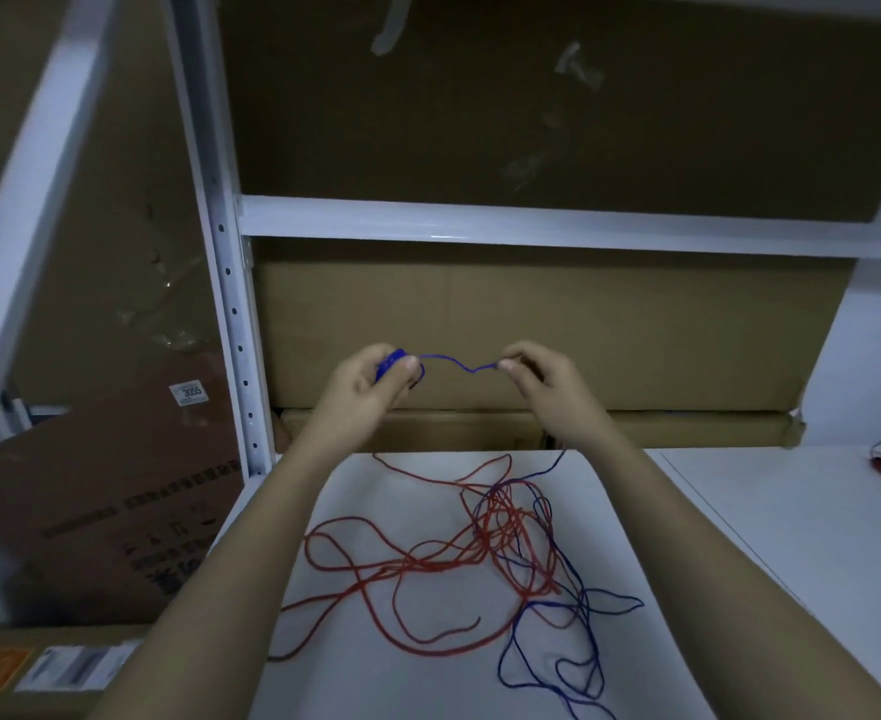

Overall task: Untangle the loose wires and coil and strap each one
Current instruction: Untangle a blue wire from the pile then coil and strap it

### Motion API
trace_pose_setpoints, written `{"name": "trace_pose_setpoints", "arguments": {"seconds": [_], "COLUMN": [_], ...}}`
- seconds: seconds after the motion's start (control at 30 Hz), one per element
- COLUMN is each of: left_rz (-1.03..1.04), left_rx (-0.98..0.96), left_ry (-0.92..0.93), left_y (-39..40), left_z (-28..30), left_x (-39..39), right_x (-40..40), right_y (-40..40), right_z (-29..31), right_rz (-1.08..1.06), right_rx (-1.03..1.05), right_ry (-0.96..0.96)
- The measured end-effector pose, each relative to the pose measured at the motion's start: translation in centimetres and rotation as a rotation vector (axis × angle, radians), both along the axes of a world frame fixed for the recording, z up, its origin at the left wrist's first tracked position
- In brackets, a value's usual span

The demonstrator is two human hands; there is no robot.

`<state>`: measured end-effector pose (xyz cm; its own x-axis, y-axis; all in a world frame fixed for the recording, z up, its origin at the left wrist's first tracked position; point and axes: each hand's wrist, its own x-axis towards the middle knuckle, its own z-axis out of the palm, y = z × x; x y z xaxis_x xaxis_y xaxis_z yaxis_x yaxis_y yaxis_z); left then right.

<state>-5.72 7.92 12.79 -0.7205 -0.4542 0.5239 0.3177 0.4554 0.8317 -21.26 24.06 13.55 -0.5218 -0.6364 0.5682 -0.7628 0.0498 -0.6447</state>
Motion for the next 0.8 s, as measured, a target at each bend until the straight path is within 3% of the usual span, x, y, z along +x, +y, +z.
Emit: {"name": "trace_pose_setpoints", "arguments": {"seconds": [0.1,0.17,0.23,0.37,0.43,0.6,0.8], "left_rz": [0.016,0.041,0.060,0.192,0.242,0.306,0.315], "left_rx": [0.038,0.037,0.050,0.013,-0.019,-0.163,-0.330], "left_ry": [0.095,0.133,0.186,0.251,0.276,0.291,0.300], "left_y": [0.6,1.1,1.2,0.6,0.2,0.0,2.1], "left_z": [4.1,6.6,8.5,11.8,13.4,17.2,21.3], "left_x": [-1.0,-1.7,-2.4,-3.0,-2.9,-2.8,-3.0], "right_x": [-0.7,-0.1,1.0,2.3,2.3,1.7,0.8], "right_y": [-1.5,-2.7,-4.0,-4.7,-4.1,-2.1,-1.7], "right_z": [1.6,2.5,3.4,6.9,9.4,15.4,22.1], "right_rz": [-0.138,-0.179,-0.116,0.157,0.260,0.412,0.099], "right_rx": [0.217,0.221,0.154,-0.058,-0.148,-0.363,-0.585], "right_ry": [0.478,0.593,0.415,-0.322,-0.491,-0.708,-0.410]}}
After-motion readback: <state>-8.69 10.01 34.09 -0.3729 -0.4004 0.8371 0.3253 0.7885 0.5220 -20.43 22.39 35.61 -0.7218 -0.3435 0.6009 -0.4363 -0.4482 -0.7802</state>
